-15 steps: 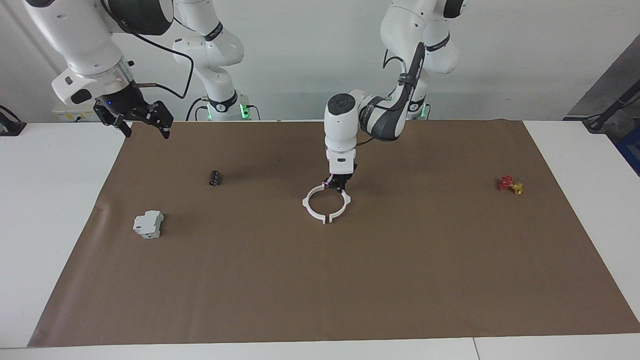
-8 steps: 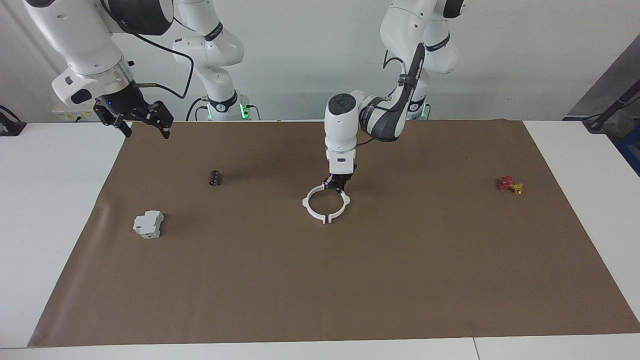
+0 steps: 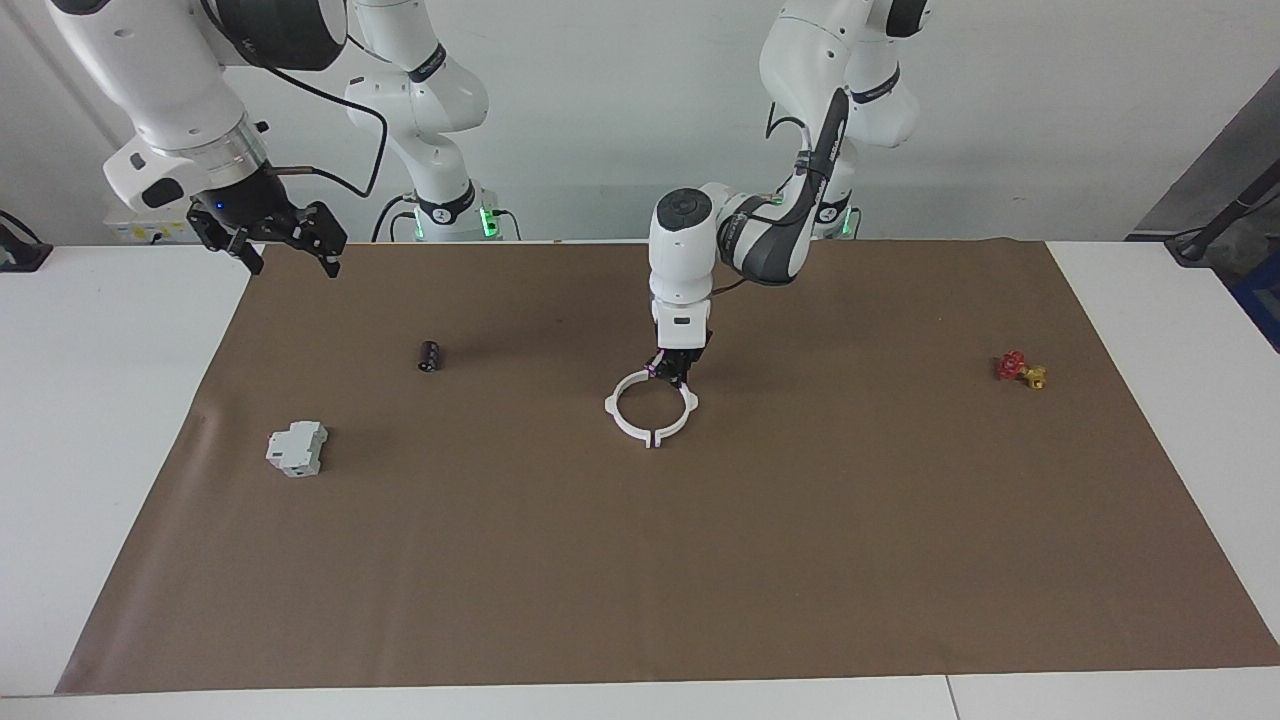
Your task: Assemble drain pipe with both arms
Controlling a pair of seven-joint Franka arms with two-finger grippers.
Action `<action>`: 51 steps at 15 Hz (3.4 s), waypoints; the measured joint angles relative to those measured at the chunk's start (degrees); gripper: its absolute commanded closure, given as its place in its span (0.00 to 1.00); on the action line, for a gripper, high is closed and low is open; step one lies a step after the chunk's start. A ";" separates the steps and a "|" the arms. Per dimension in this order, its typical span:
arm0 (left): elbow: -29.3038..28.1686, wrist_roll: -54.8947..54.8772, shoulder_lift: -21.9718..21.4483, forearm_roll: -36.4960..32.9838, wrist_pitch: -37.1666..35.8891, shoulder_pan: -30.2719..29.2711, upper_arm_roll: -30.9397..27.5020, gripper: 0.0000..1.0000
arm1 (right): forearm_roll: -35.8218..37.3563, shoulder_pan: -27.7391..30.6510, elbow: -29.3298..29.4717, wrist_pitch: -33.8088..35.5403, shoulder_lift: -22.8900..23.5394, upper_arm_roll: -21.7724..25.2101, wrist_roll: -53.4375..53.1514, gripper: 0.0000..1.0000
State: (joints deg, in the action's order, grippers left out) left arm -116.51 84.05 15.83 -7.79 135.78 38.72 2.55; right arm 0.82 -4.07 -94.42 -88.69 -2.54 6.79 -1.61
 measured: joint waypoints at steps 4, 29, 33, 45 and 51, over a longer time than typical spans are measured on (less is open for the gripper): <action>-0.10 0.00 0.00 0.00 0.24 0.00 0.00 1.00 | 0.00 0.00 0.00 0.00 0.00 0.00 0.00 0.00; -0.15 -0.15 0.89 -0.05 1.68 0.03 0.03 0.13 | 0.00 0.00 0.00 0.00 0.00 0.00 0.00 0.00; -0.15 -0.19 0.89 -0.05 1.68 0.03 0.03 0.00 | 0.00 0.00 0.00 0.00 0.00 0.00 0.00 0.00; 0.17 -5.31 0.42 -0.10 -2.58 -0.07 -0.37 0.00 | 0.00 0.00 0.00 0.00 0.00 0.00 0.00 0.00; 0.97 -15.80 -10.00 -0.10 -15.84 -6.43 -1.12 0.00 | 0.00 0.00 0.00 0.00 0.00 0.00 0.00 0.00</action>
State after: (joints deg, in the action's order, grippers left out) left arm -115.54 68.24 5.82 -7.89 119.93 32.29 1.43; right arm 0.82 -4.07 -94.42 -88.69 -2.54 6.79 -1.61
